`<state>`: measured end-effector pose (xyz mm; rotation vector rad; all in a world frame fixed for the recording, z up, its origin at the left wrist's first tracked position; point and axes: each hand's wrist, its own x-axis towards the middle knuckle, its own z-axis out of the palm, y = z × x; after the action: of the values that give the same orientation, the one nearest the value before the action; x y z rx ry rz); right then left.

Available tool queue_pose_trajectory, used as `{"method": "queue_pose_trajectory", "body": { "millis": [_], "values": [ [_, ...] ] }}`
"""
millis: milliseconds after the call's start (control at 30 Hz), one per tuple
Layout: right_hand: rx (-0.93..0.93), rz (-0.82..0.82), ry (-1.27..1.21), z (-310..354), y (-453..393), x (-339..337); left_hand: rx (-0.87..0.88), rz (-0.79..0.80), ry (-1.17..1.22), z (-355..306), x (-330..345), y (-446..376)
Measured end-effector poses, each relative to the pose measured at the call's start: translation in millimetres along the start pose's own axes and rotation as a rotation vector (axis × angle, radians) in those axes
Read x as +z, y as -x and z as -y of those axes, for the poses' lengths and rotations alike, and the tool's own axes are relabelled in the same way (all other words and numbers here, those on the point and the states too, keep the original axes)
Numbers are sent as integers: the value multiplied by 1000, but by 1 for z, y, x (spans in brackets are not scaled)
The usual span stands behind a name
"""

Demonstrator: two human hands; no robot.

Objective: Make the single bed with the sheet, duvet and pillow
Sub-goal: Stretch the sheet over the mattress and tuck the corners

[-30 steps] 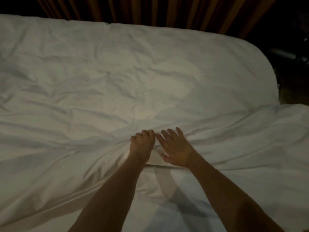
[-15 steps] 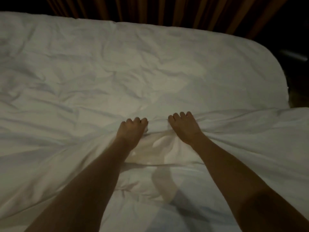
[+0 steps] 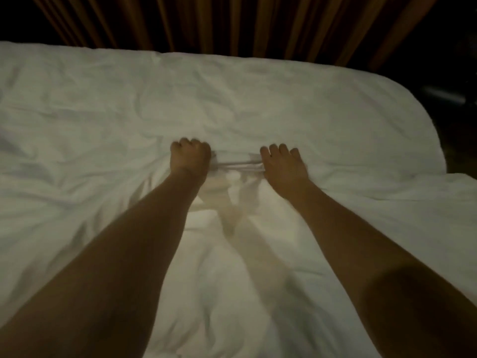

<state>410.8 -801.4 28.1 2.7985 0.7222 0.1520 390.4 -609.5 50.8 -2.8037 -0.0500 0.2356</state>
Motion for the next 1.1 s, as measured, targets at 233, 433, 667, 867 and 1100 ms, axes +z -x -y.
{"method": "queue_pose_trajectory", "body": {
  "millis": [233,433,667,867,1100],
  "values": [
    [67,325,-73,28,11,51,-15,106,-27,-19,71,6],
    [-19,286,-75,24,-21,73,-2,60,-13,-18,90,-28],
    [94,301,-243,37,-28,126,40,68,104,-20,136,-52],
    [-74,294,-468,-15,-19,139,172,22,102,-51,113,-65],
    [18,316,-342,-87,2,137,281,87,323,-170,72,-81]
  ]
}}
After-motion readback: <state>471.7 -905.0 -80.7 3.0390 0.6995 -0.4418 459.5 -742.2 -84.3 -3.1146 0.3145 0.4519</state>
